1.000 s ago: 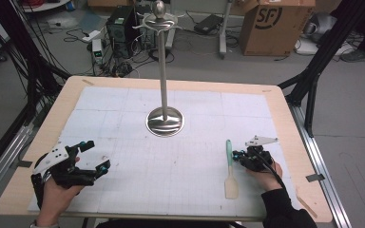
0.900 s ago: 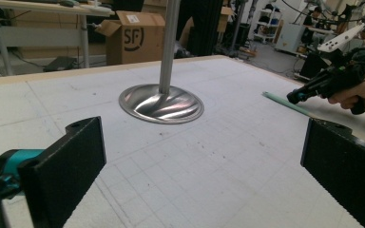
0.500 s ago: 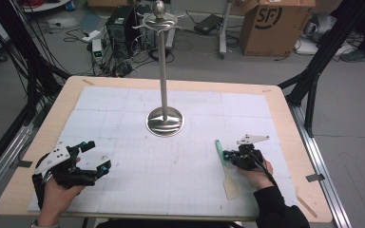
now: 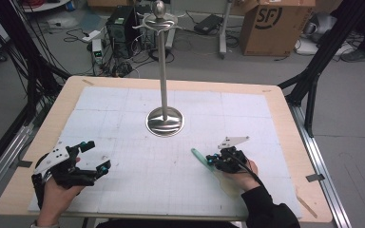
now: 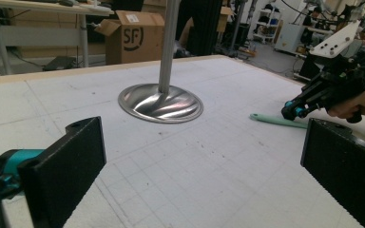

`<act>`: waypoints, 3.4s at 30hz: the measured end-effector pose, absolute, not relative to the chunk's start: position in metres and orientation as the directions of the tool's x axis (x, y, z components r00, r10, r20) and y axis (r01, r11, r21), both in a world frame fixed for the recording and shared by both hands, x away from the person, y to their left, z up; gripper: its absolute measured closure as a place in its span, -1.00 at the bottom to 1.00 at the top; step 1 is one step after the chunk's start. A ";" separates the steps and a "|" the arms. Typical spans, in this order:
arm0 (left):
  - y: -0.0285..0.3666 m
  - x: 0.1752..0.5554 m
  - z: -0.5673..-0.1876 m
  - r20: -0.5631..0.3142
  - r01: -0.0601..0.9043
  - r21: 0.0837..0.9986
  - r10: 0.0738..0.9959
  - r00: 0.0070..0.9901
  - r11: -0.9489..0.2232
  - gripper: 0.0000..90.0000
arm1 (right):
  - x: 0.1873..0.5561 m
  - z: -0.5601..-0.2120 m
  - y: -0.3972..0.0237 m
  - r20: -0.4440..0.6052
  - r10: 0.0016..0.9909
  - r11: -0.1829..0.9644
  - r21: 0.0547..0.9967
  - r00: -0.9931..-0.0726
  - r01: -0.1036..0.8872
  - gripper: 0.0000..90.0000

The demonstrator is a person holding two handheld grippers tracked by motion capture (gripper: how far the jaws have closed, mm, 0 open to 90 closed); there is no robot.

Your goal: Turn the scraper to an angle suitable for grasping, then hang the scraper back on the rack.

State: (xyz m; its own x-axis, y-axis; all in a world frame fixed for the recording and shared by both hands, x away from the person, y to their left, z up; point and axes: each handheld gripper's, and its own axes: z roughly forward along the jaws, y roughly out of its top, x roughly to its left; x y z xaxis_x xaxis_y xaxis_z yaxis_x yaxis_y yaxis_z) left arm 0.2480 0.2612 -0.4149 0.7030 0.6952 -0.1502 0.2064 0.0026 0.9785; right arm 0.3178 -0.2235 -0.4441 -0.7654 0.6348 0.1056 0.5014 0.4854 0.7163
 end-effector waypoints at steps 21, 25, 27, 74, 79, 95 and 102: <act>0.262 0.248 -0.415 -0.154 0.207 0.978 0.694 0.703 0.007 -0.96 | 0.299 -0.441 -0.168 0.099 0.418 0.619 0.696 -0.903 0.363 0.99; 0.262 0.248 -0.415 -0.153 0.206 0.978 0.694 0.704 0.007 -0.96 | 0.299 -0.439 -0.172 0.090 0.427 0.605 0.711 -0.900 0.358 0.99; 0.262 0.248 -0.415 -0.150 0.206 0.979 0.694 0.704 0.003 -0.96 | 0.299 -0.435 -0.177 0.092 0.436 0.586 0.726 -0.895 0.360 0.95; 0.256 0.249 -0.417 -0.148 0.220 0.975 0.690 0.708 -0.017 -0.96 | 0.276 -0.400 -0.241 0.030 0.413 0.637 0.705 -0.910 0.312 -0.98; 0.256 0.250 -0.418 -0.151 0.221 0.975 0.690 0.708 -0.014 -0.96 | 0.280 -0.406 -0.232 0.042 0.397 0.699 0.634 -0.917 0.331 -0.98; 0.257 0.250 -0.419 -0.145 0.217 0.976 0.691 0.708 -0.018 -0.96 | 0.286 -0.399 -0.212 0.029 0.344 0.808 0.500 -0.938 0.312 -0.50; 0.257 0.250 -0.419 -0.144 0.217 0.976 0.697 0.702 -0.017 -0.96 | 0.288 -0.403 -0.199 0.039 0.282 0.873 0.404 -0.959 0.273 -0.07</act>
State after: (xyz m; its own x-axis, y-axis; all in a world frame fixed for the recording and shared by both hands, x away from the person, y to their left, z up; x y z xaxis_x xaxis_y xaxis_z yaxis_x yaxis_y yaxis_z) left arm 0.2504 0.2573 -0.4189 0.7023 0.6972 -0.1440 0.2171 -0.0171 0.9760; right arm 0.2881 -0.1988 -0.4028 -0.9586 0.2822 0.0389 0.2734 0.8727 0.4045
